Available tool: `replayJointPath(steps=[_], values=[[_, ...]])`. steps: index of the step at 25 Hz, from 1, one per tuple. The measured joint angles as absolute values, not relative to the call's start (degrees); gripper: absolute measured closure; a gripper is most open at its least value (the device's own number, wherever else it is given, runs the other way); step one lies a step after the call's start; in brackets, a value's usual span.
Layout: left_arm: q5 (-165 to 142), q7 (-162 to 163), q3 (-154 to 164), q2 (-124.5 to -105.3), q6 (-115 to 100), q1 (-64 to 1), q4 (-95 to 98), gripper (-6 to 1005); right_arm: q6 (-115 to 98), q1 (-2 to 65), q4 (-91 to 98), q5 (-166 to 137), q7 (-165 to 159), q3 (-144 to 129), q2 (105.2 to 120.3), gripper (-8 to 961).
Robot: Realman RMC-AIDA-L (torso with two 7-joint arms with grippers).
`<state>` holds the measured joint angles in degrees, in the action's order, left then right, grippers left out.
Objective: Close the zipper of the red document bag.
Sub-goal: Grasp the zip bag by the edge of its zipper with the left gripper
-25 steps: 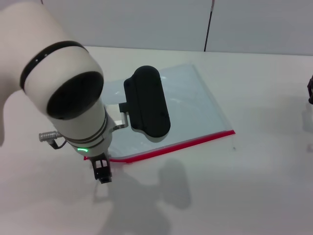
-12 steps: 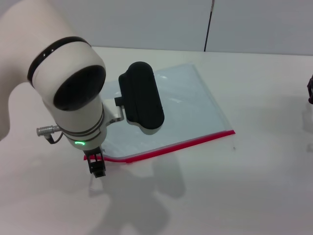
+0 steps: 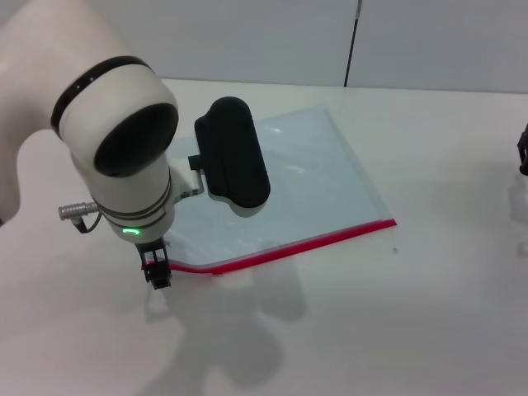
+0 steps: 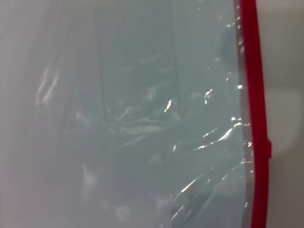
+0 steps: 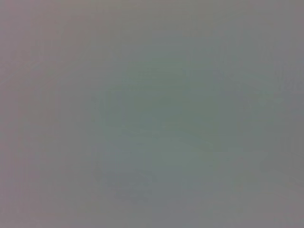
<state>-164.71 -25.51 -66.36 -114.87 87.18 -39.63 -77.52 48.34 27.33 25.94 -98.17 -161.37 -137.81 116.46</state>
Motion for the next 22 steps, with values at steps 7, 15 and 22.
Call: replayJointPath(steps=[7, 15, 22], values=[[-164.71, -25.14, -66.36, -114.86, 85.54, -40.76, -75.14, 301, 48.34, 27.33, 26.08, -98.17, -161.36, -137.81, 116.46, 441], [-164.71, -24.96, -66.36, -114.87, 83.95, -40.88, -74.76, 303, 48.34, 27.33, 26.11, -98.17, -161.36, -137.82, 116.45, 442], [-164.71, -24.93, -65.86, -114.87, 82.85, -40.87, -73.21, 305, 48.34, 27.33, 26.06, -98.17, -161.36, -137.81, 116.46, 442]])
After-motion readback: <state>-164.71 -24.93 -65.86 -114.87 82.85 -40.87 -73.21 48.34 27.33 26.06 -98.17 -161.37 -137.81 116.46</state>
